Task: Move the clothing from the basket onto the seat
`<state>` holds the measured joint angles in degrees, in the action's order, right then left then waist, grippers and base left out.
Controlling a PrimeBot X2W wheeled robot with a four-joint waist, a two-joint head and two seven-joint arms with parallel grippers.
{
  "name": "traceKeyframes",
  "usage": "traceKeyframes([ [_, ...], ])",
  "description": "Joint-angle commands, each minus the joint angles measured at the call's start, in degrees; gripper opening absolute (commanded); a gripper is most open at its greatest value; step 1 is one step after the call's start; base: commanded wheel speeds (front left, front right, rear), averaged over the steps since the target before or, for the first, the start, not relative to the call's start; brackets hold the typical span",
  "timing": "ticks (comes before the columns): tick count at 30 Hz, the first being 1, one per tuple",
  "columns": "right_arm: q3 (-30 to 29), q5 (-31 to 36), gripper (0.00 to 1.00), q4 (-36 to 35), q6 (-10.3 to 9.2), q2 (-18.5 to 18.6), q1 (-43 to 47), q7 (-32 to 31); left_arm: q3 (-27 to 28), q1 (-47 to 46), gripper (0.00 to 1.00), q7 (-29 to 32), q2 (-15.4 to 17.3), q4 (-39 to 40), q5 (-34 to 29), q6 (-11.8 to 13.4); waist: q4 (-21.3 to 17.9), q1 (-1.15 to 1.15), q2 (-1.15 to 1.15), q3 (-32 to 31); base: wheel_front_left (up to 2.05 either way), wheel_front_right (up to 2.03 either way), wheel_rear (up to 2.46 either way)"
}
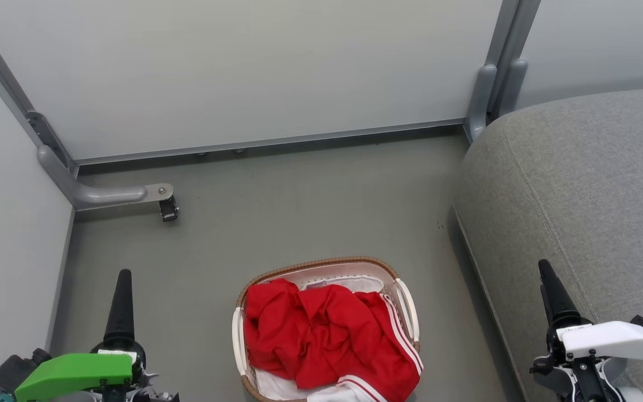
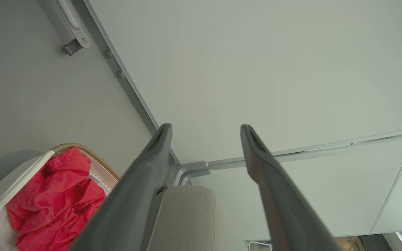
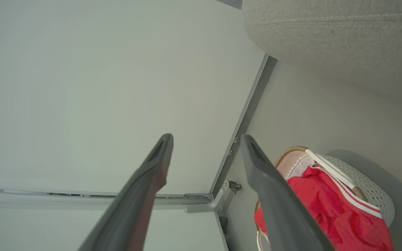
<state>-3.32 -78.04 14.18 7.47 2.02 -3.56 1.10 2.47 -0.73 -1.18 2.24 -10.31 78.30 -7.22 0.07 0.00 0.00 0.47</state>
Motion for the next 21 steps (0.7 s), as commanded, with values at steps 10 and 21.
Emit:
traceKeyframes([
  [10, 1.3, 12.8, 1.00, -2.4, 0.01, 0.5, -0.4, 2.6, -0.5, 1.1, 1.00, -2.5, 0.4, 2.6, -11.2, 0.1, 0.1, 0.00, 0.00, 0.1, 0.00, 0.00, 0.00],
  [21, 3.4, 24.1, 1.00, -4.1, 0.02, 0.6, 0.2, 4.6, -1.7, 2.5, 1.00, -4.5, 0.5, 4.4, -22.6, 0.9, 0.1, 0.00, 0.00, 0.2, 0.00, 0.00, 0.00],
])
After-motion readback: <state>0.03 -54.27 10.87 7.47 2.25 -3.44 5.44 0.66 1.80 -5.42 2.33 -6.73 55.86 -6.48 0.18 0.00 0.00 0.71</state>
